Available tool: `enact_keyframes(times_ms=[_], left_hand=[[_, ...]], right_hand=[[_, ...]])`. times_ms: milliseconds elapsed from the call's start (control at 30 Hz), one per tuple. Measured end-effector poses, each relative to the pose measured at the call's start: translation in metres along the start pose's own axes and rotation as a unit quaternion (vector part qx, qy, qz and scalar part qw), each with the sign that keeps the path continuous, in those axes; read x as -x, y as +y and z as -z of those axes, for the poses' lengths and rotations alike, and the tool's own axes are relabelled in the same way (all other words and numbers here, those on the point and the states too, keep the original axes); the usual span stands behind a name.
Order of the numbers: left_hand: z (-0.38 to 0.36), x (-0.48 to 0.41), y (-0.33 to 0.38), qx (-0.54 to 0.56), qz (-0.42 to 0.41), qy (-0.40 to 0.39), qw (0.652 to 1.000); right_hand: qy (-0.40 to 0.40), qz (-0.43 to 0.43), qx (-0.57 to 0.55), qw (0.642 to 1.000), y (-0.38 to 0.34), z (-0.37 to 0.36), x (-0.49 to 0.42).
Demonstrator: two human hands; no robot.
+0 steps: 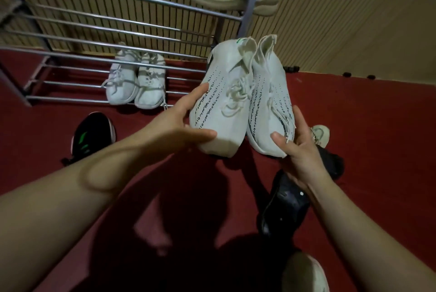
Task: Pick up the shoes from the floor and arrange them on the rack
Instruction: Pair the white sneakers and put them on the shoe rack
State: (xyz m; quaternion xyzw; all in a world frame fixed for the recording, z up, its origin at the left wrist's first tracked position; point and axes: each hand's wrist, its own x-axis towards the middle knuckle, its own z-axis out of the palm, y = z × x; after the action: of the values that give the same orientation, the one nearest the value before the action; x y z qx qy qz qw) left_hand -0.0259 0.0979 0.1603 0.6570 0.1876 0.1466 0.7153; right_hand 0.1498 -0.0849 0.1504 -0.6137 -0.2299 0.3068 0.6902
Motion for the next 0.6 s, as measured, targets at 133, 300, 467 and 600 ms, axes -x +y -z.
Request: enact_keyframes(times_ms=[133, 300, 467, 600], left_hand=[[0.04, 0.034, -0.002, 0.052, 0.011, 0.009, 0.999], [0.095, 0.073, -0.004, 0.064, 0.001, 0.045, 0.997], [0.142, 0.107, -0.006, 0.075, 0.0, 0.06, 0.995], [0.167, 0.124, -0.011, 0.11, 0.012, 0.1, 0.989]], right_hand=[[-0.017, -0.006, 0.035, 0.999, -0.002, -0.05, 0.018], [-0.042, -0.043, 0.056, 0.997, -0.007, -0.118, 0.032], [-0.047, -0.054, 0.064, 0.995, -0.006, -0.179, 0.039], [-0.06, -0.076, 0.055, 0.994, 0.001, -0.216, 0.034]])
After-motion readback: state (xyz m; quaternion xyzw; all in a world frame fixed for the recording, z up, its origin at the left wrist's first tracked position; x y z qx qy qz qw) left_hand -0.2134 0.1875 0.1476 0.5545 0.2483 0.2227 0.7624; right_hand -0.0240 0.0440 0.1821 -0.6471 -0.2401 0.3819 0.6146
